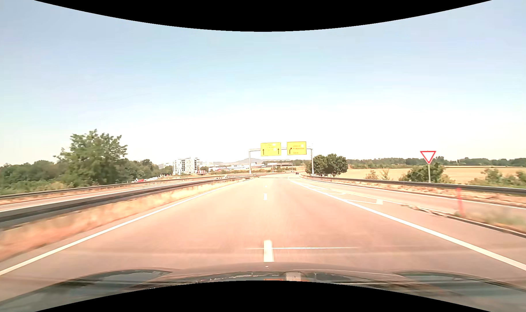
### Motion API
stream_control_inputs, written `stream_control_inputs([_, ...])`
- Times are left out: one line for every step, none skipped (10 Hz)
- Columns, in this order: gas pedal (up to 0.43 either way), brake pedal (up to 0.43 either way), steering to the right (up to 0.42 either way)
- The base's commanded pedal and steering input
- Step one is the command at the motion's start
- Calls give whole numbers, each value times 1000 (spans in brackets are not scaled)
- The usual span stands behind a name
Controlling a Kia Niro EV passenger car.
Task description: Follow the waypoints while adhering to traffic rules and regulations
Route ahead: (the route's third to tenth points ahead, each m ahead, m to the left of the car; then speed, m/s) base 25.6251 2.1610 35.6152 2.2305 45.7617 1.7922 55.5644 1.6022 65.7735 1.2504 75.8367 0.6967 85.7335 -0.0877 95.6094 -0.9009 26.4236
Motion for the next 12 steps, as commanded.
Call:
stream_control_inputs([110,0,10])
stream_control_inputs([110,0,9])
stream_control_inputs([110,0,9])
stream_control_inputs([110,0,9])
stream_control_inputs([110,0,8])
stream_control_inputs([110,0,8])
stream_control_inputs([110,0,8])
stream_control_inputs([110,0,7])
stream_control_inputs([110,0,7])
stream_control_inputs([110,0,6])
stream_control_inputs([110,0,5])
stream_control_inputs([110,0,4])
